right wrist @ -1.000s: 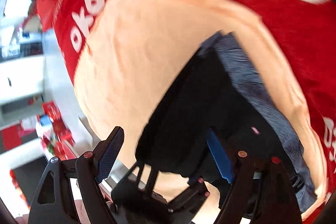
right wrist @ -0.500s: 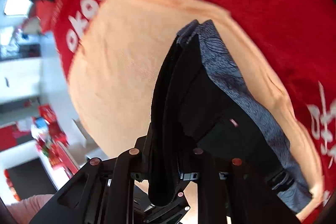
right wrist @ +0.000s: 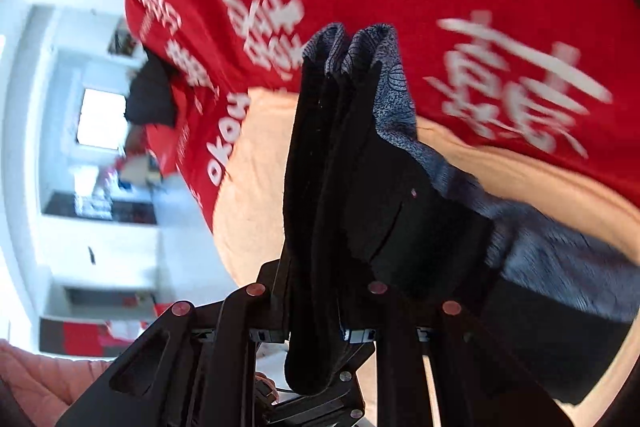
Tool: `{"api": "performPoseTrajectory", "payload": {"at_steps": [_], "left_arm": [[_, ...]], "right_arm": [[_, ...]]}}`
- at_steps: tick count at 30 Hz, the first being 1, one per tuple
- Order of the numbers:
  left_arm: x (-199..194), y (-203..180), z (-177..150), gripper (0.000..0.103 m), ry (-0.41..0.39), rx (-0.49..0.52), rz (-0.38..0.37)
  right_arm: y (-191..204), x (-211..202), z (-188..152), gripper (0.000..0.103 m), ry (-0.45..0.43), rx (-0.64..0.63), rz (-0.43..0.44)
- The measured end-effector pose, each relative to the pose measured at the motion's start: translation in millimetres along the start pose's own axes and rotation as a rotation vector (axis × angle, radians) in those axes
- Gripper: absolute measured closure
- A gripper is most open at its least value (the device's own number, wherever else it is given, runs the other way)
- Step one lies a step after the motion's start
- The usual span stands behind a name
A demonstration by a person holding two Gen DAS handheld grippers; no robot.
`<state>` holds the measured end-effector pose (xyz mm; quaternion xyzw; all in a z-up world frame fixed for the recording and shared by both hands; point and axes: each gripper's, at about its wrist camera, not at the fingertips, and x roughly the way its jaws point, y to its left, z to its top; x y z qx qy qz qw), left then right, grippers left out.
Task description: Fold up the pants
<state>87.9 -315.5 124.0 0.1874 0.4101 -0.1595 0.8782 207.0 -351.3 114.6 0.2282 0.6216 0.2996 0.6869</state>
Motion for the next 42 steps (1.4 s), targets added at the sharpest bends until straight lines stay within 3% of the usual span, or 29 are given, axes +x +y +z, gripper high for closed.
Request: {"api": "performPoseTrajectory", "payload": {"at_steps": [7,12,20,22,25,32,36,38,39,40,42], "left_arm": [[-8,-80,17,0.064,-0.016,0.12,-0.059],[7,-139,15,0.064,0.034,0.198,-0.1],[55,-197,-22,0.064,0.163,0.283,-0.091],[62,-206,-30,0.054,0.181,0.304,-0.08],[64,-205,-35,0.029,0.197,0.286,-0.124],[46,-176,-31,0.028,0.22,0.176,-0.202],[42,-141,-20,0.028,0.232,0.077,-0.165],[45,-120,-16,0.026,0.241,0.027,-0.123],[48,-114,-16,0.014,0.254,0.011,-0.114],[54,-100,-16,0.013,0.27,-0.025,-0.107],[63,-83,-18,0.013,0.296,-0.079,-0.119]], "right_arm": [[-66,-71,-62,0.084,-0.157,0.097,0.079],[-129,-101,-105,0.084,-0.226,0.2,0.114],[-235,-82,-165,0.084,-0.24,0.361,0.142],[-251,-75,-173,0.084,-0.239,0.381,0.149],[-266,-65,-180,0.084,-0.241,0.398,0.149],[-264,-74,-184,0.082,-0.257,0.373,0.086],[-246,-84,-165,0.082,-0.261,0.298,-0.004],[-246,-86,-158,0.082,-0.247,0.301,-0.099],[-247,-87,-157,0.082,-0.24,0.296,-0.148],[-245,-88,-156,0.082,-0.23,0.282,-0.22],[-241,-91,-159,0.081,-0.219,0.274,-0.281]]}}
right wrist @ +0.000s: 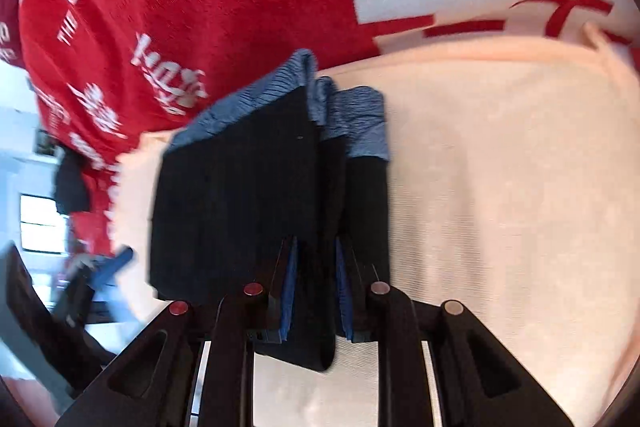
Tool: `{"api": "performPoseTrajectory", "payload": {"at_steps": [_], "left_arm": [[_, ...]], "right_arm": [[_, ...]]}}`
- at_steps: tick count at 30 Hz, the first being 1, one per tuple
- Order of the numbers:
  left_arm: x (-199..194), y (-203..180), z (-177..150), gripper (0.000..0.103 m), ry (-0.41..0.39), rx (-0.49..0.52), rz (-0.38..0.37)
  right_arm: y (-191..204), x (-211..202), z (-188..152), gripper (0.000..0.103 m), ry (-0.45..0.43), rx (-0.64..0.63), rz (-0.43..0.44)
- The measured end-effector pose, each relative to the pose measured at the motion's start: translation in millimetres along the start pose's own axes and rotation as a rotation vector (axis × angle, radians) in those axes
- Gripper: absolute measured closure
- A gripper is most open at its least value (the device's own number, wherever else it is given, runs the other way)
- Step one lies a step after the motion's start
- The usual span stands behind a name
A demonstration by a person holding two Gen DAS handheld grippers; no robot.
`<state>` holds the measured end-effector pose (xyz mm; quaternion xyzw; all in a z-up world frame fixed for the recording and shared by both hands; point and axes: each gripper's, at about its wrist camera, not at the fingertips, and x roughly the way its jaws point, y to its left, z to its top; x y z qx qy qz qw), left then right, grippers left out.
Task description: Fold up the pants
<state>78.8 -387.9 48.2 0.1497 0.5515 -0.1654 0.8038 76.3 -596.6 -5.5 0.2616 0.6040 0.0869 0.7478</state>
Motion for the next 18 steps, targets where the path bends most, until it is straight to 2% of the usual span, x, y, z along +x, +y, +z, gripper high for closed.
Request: {"api": "performPoseTrajectory", "payload": {"at_steps": [2,3,7,11,13,14,16,18], "left_arm": [[7,13,-1,0.013,0.026,-0.037,0.001],[11,19,-2,0.013,0.041,-0.054,0.008],[25,33,-7,0.013,0.08,-0.108,0.007],[37,39,-14,0.013,0.104,-0.131,-0.002],[40,37,-17,0.013,0.106,-0.12,0.0],[42,37,-17,0.013,0.105,-0.117,0.0],[47,36,-18,0.0,0.119,-0.114,0.02],[55,37,-18,0.0,0.15,-0.118,0.023]], "right_arm": [[-1,-5,-5,0.07,0.007,0.02,-0.009],[-4,-8,-6,0.069,0.007,0.029,-0.02],[-7,-25,-25,0.068,-0.03,0.05,-0.085],[19,-44,-43,0.068,-0.113,0.001,-0.148],[32,-48,-52,0.068,-0.138,-0.042,-0.138],[38,-45,-54,0.068,-0.135,-0.056,-0.127],[47,-32,-57,0.068,-0.09,-0.078,-0.108],[49,-17,-57,0.068,-0.049,-0.076,-0.132]]}}
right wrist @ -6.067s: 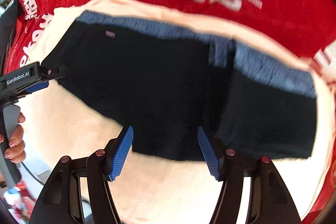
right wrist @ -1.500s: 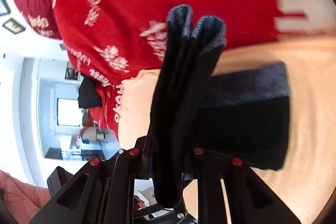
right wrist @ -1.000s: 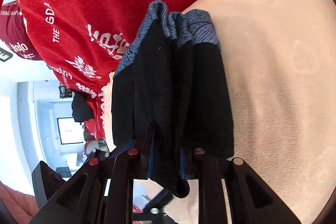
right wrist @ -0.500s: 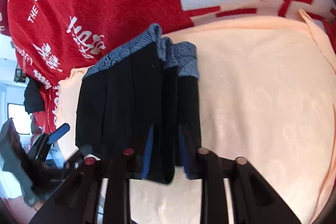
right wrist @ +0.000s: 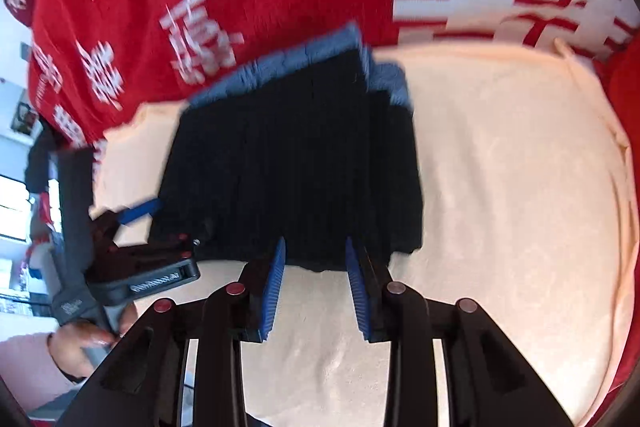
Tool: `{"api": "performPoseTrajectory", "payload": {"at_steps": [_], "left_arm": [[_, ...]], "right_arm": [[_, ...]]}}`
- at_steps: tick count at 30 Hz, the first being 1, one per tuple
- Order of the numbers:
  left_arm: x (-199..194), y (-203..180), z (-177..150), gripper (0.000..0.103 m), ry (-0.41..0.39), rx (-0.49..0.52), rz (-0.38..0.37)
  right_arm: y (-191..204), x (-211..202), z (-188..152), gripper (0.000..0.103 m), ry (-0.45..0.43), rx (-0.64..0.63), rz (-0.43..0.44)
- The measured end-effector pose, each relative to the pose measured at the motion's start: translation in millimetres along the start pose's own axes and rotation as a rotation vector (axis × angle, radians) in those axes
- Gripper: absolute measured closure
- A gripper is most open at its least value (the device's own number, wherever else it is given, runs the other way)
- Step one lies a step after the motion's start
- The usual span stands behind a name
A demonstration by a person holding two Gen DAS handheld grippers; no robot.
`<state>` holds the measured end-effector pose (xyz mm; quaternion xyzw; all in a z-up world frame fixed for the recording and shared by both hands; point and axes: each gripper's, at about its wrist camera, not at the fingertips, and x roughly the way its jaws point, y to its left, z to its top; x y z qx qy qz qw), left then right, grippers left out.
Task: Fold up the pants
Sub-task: 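Release the folded trousers and withdraw both grippers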
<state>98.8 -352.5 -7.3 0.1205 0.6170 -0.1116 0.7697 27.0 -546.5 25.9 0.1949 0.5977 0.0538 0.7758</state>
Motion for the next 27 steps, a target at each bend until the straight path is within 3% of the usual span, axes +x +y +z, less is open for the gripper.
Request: {"api": "performPoseTrajectory", "payload": {"at_steps": [4,9,12,14,17,22,27], "left_arm": [[11,2,6,0.0,0.052,-0.007,-0.021],[12,6,1,0.0,0.017,-0.007,-0.035],[12,5,-4,0.0,-0.009,-0.014,-0.037],[12,6,-2,0.0,-0.013,-0.023,-0.037],[11,5,1,0.0,-0.004,-0.007,-0.027],[-6,6,3,0.0,0.016,0.017,0.004],[-22,17,-5,0.0,0.048,0.033,-0.011]], "right_arm": [[-2,16,2,0.069,0.036,0.02,-0.038],[6,17,-1,0.068,0.044,0.009,-0.057],[8,13,-7,0.058,0.05,0.024,-0.062],[10,11,-12,0.041,0.053,0.037,-0.074],[14,9,-22,0.026,0.056,0.058,-0.093],[20,7,-41,0.022,0.063,0.08,-0.14],[28,6,-51,0.02,0.042,0.089,-0.198]]}}
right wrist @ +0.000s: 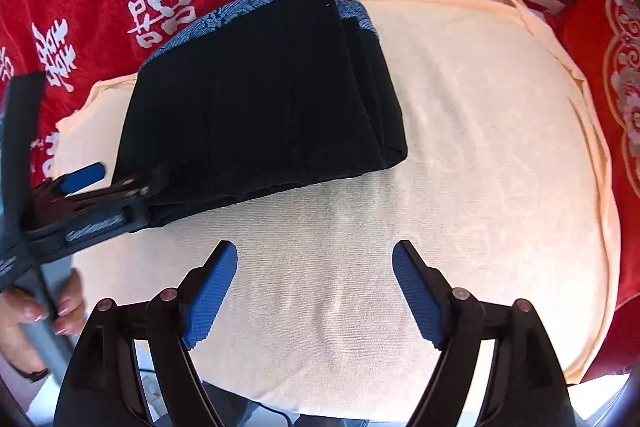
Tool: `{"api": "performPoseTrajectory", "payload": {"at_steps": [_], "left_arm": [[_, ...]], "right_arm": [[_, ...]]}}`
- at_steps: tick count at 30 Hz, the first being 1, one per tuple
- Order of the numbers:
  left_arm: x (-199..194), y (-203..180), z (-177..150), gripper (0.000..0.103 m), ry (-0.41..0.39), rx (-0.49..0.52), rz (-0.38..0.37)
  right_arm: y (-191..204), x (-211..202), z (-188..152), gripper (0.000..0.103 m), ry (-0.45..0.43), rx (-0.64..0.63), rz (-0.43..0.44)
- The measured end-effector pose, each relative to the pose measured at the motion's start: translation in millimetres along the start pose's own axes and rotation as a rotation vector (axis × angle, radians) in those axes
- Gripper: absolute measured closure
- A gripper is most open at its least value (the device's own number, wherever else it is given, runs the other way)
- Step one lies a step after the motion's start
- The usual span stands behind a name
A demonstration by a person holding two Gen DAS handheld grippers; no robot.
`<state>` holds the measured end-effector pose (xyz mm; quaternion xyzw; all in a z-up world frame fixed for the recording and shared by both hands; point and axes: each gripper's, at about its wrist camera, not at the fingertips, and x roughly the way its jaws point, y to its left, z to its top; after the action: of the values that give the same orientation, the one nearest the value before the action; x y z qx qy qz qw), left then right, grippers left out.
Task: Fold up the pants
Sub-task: 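Release the folded trousers and withdraw both grippers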
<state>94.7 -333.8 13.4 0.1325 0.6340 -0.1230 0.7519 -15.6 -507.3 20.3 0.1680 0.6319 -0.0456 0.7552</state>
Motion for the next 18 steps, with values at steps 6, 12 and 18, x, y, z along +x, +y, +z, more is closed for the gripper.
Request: {"api": "performPoseTrajectory", "payload": {"at_steps": [6,12,18], "left_arm": [[-10,17,-14,0.0,0.04,0.013,0.013],[-14,38,-24,0.0,0.061,0.018,-0.014],[-24,56,-31,0.0,0.049,0.047,-0.033]], "right_arm": [[15,-3,-2,0.02,0.011,0.028,-0.006],[35,-4,-8,0.02,0.032,0.064,0.008],[57,-6,-17,0.02,0.037,0.087,-0.006]]}}
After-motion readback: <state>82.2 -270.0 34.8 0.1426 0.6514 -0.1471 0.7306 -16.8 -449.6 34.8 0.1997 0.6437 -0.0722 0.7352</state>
